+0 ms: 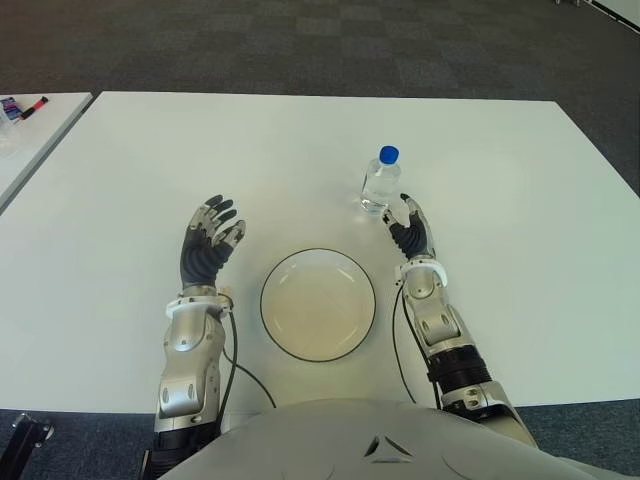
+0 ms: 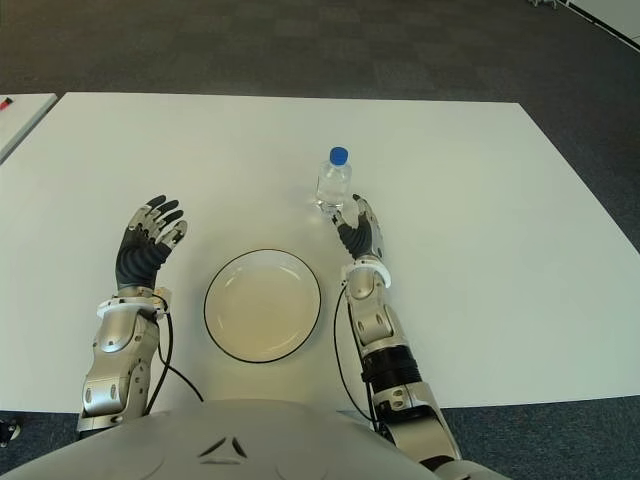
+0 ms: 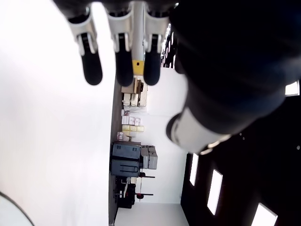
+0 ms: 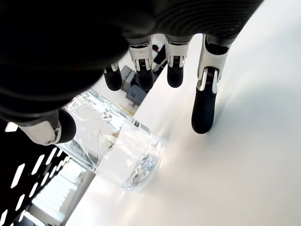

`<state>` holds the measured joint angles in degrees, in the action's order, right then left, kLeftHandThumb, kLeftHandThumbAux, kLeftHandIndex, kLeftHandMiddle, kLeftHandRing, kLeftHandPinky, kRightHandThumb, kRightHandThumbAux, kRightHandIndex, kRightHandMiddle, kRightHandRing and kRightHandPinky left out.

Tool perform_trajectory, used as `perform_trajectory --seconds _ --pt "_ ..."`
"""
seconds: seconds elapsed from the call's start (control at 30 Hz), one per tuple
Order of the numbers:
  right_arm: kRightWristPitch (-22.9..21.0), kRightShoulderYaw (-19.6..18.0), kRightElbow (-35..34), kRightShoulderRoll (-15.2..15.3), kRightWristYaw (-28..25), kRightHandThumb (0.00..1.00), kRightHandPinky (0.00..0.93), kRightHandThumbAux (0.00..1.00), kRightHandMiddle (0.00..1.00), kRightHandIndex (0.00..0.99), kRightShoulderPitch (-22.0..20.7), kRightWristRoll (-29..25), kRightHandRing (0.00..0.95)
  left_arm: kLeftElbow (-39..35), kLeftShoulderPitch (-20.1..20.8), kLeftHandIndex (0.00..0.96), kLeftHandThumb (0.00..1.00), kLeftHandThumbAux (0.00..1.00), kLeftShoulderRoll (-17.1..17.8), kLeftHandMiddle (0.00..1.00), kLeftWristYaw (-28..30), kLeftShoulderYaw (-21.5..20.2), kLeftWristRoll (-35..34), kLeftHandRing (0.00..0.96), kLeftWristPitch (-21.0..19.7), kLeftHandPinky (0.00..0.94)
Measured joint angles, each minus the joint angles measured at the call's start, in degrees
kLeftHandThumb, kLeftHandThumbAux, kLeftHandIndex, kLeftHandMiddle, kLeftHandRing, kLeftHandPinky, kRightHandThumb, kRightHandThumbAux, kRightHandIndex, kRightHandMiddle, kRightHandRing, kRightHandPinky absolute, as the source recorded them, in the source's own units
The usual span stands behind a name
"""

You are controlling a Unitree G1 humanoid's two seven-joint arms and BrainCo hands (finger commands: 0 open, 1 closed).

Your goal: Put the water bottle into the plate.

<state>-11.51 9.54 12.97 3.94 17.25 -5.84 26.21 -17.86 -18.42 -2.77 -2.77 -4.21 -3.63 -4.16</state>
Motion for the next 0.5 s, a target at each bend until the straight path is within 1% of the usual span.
perform_trajectory --seconds 0.37,0.5 --pt "1.49 0.22 1.98 -0.14 1.24 0.312 0.000 0.373 0.000 0.000 -1.18 0.12 0.000 0.35 0.04 0.191 0.393 0.858 0.09 0.222 0.00 -0.01 -0.03 0.232 0.80 0.266" --pt "1.71 0.41 2.48 -0.13 1.30 0.265 0.000 0.373 0.000 0.000 -1.28 0.13 0.000 0.40 0.04 0.201 0.414 0.849 0.08 0.226 0.00 -0.12 -0.23 0.238 0.95 0.268"
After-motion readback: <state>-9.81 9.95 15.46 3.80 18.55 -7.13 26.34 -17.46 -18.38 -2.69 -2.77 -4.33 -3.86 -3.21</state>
